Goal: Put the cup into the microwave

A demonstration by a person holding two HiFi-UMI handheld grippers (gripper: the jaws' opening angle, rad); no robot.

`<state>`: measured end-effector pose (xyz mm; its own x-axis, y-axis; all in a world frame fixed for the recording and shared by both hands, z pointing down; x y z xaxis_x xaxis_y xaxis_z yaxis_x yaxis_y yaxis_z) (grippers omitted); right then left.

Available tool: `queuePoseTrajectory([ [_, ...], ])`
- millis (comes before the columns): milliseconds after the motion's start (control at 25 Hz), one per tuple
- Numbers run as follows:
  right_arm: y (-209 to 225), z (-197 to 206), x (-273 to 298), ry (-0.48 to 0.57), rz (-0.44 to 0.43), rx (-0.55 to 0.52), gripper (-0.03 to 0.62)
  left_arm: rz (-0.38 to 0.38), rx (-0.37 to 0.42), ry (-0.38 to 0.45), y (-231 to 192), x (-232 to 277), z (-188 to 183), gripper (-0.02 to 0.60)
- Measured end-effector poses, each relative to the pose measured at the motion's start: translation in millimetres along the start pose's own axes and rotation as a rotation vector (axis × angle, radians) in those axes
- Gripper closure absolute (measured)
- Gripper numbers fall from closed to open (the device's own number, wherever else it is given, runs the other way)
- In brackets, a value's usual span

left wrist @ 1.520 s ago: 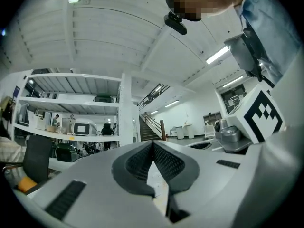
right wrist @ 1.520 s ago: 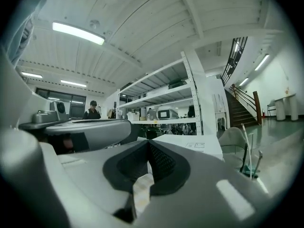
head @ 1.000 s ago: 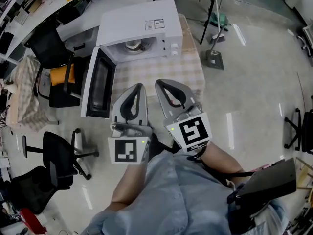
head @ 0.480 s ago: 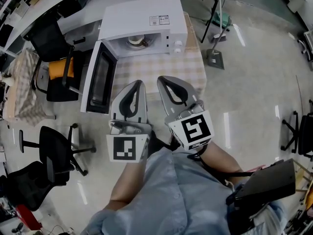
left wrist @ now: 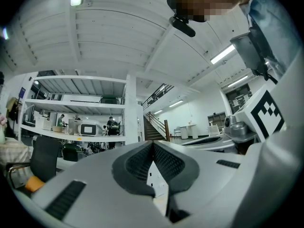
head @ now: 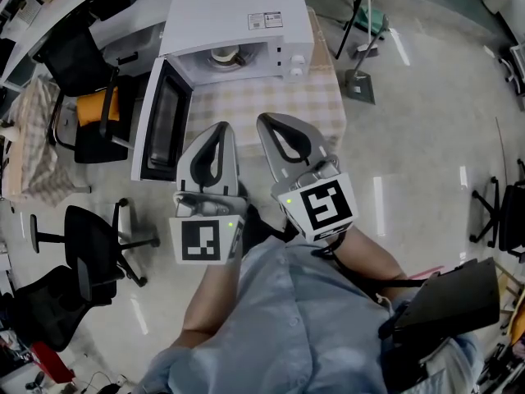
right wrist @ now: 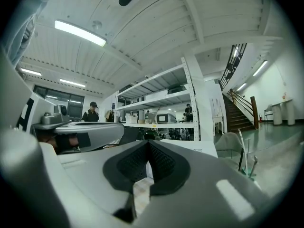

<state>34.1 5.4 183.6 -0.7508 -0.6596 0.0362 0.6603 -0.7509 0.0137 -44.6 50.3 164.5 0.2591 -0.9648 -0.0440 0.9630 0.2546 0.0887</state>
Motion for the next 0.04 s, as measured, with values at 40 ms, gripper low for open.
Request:
queuePoseTrajectory([
  [40,0.9,0.2,0.8,0.002,0.000,0.001,0.592,0.000,0.001,0.004,-0.4,1.1,0.0,0.577],
])
Point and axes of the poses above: the fingertips, and each gripper's own axes: x forward along the fingers, y to its right, z out of its underside, the point moved 4 cm from there along -x, backward along the fingers, and after that the axes turned 10 degrees about z, right-handed, at the moved point
